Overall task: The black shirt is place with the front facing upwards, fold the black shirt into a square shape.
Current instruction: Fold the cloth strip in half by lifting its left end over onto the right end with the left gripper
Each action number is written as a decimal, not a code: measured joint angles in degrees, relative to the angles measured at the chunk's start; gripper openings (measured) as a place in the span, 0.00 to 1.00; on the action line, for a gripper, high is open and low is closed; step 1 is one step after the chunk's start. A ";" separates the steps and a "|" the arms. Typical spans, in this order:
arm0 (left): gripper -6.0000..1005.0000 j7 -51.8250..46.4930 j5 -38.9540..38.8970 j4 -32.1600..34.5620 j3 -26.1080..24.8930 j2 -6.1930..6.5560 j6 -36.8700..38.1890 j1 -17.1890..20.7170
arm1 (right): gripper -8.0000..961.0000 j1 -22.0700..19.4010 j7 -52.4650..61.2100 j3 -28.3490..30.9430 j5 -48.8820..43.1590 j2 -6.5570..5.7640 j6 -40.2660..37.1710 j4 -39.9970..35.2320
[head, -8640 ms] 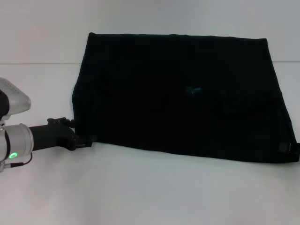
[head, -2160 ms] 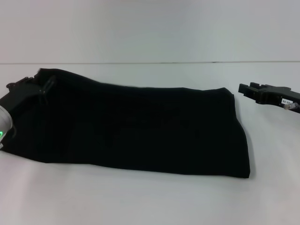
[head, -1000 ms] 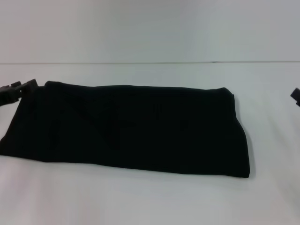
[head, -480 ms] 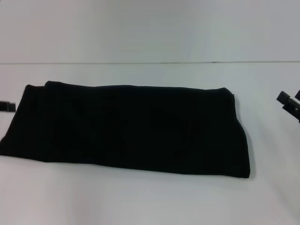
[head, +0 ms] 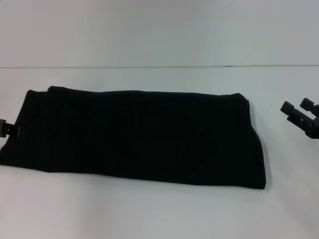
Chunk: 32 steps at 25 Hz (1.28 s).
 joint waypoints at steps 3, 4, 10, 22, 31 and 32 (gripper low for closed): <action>0.58 -0.11 1.50 0.06 1.12 -0.64 -2.21 0.00 | 0.81 0.06 -0.01 -0.42 -0.14 0.07 -0.06 0.18; 0.58 -0.14 2.00 -0.14 1.25 -0.68 -2.60 -0.01 | 0.81 0.07 -0.02 -0.56 -0.15 0.09 -0.08 0.30; 0.59 -0.65 4.67 -1.36 0.82 -0.23 -2.02 -0.21 | 0.81 0.52 -0.04 -1.54 -0.15 0.09 0.00 0.75; 0.61 -1.88 4.85 -2.89 -2.51 0.20 -0.14 1.98 | 0.81 1.68 -1.58 -2.64 -0.12 0.09 0.49 1.55; 0.60 -1.58 4.41 -3.26 -2.50 0.17 -2.38 2.60 | 0.81 1.72 -1.58 -2.99 -0.12 0.09 0.55 2.65; 0.60 -1.51 4.39 -3.77 -2.49 0.16 -2.87 2.60 | 0.81 1.72 -1.58 -2.99 -0.12 0.09 0.51 2.71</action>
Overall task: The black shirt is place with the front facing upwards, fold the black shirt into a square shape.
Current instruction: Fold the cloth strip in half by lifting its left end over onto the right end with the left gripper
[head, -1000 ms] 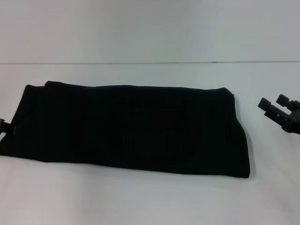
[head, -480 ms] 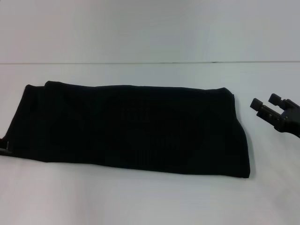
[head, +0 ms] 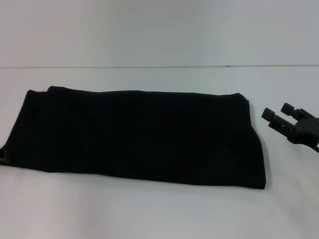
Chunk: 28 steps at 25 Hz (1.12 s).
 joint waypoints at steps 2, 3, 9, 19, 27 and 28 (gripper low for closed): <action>0.60 0.07 0.00 -1.00 0.00 0.05 -0.90 -0.18 | 0.81 -0.03 0.00 0.00 -0.01 0.00 -0.15 0.09; 0.60 0.10 0.00 -1.35 0.00 0.06 -1.34 -0.30 | 0.81 -0.04 0.00 0.00 -0.02 0.00 -0.16 0.12; 0.60 0.39 -0.25 -2.74 0.00 0.10 -3.50 -1.17 | 0.81 -0.08 0.02 0.01 -0.09 0.06 -0.21 0.30; 0.53 0.76 -0.33 -6.18 0.26 0.94 -3.81 -2.61 | 0.81 -0.28 0.05 0.05 0.16 0.09 -0.59 0.88; 0.14 1.61 -0.58 -6.01 0.51 0.88 -3.01 -2.68 | 0.81 -0.48 0.05 0.30 0.32 0.09 -1.20 0.99; 0.10 1.81 -0.58 -5.98 0.52 0.85 -2.90 -2.68 | 0.81 -0.50 0.05 0.35 0.33 0.09 -1.24 0.99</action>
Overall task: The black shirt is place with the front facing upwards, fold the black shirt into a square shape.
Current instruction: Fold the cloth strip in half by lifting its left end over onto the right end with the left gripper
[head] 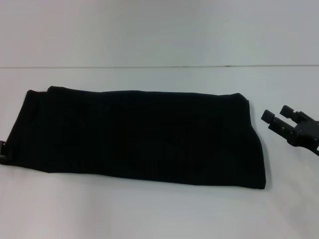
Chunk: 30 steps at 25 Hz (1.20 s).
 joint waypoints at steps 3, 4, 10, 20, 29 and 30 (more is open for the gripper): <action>0.05 0.34 -0.09 0.34 -0.11 -0.15 0.86 0.00 | 0.81 -0.04 0.00 0.02 0.02 0.00 -0.02 0.00; 0.05 0.40 -0.27 0.73 -0.23 -0.24 1.45 0.00 | 0.81 -0.04 0.00 0.03 0.03 0.00 -0.02 0.00; 0.04 1.32 -4.11 3.62 -0.43 -0.54 6.21 0.16 | 0.81 -0.03 0.00 0.05 -0.03 0.00 -0.06 0.00; 0.04 4.42 -10.24 4.04 -0.43 -1.38 8.51 0.63 | 0.81 -0.30 -0.07 0.13 -0.21 0.00 -0.06 0.51; 0.05 7.92 -10.73 -1.76 0.20 -2.81 0.92 0.15 | 0.81 -0.20 -0.15 -0.10 -0.05 0.00 -0.10 0.62; 0.05 8.05 -10.66 -2.17 0.19 -2.83 0.55 0.11 | 0.81 -0.15 -0.16 -0.15 -0.04 0.00 -0.12 0.62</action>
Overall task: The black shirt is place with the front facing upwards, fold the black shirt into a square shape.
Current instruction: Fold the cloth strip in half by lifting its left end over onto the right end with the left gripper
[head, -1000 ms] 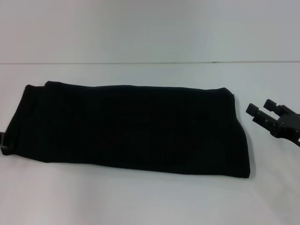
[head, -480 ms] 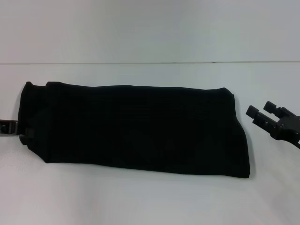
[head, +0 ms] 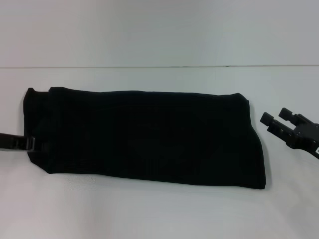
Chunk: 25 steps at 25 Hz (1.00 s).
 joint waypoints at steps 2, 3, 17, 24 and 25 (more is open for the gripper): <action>0.05 0.06 0.10 -0.28 -0.08 -0.05 -0.52 0.15 | 0.81 0.03 -0.01 -0.04 0.02 0.00 -0.02 0.00; 0.05 0.04 0.04 -0.15 -0.20 -0.07 -0.57 0.34 | 0.81 0.03 -0.01 -0.07 0.02 0.00 -0.03 0.00; 0.06 -1.48 -2.24 7.06 -1.48 -0.03 5.41 2.10 | 0.81 -0.15 -0.03 0.31 0.07 0.00 -1.42 0.36; 0.31 -1.58 -2.28 11.61 -5.19 -0.19 8.29 3.34 | 0.81 -0.15 -0.30 0.30 -0.03 0.00 -1.43 0.65; 0.35 -1.66 -2.26 12.19 -5.58 -0.20 8.73 3.56 | 0.81 -0.15 -0.46 0.25 -0.01 0.00 -1.43 0.69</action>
